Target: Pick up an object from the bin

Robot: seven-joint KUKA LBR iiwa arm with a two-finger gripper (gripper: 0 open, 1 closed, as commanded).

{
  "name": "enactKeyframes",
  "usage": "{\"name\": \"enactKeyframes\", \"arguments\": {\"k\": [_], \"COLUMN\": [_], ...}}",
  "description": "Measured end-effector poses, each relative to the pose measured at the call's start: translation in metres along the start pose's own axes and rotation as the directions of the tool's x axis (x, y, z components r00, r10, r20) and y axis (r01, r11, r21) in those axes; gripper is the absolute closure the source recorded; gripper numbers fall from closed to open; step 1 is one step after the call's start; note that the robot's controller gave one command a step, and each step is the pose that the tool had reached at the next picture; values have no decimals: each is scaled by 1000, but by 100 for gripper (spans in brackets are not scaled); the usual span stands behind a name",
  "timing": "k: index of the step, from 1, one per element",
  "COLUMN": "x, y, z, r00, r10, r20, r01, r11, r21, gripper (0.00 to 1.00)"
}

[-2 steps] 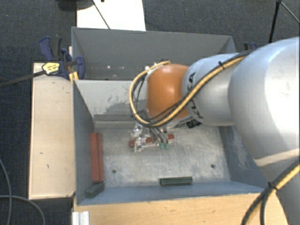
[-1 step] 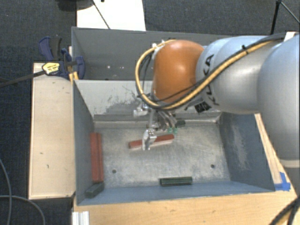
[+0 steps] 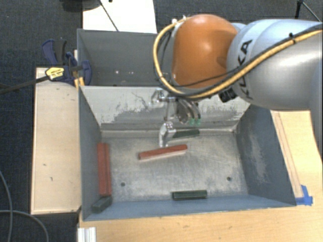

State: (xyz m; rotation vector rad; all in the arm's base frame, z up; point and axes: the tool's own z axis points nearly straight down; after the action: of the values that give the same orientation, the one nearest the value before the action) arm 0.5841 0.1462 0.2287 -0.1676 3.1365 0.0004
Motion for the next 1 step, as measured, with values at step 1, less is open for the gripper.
{"name": "enactKeyframes", "arguments": {"k": [1], "x": [25], "y": [-19], "z": [143], "r00": [999], "r10": [-47], "r20": [12], "r01": [47], "r11": [999], "r21": [-5], "gripper": [100]}}
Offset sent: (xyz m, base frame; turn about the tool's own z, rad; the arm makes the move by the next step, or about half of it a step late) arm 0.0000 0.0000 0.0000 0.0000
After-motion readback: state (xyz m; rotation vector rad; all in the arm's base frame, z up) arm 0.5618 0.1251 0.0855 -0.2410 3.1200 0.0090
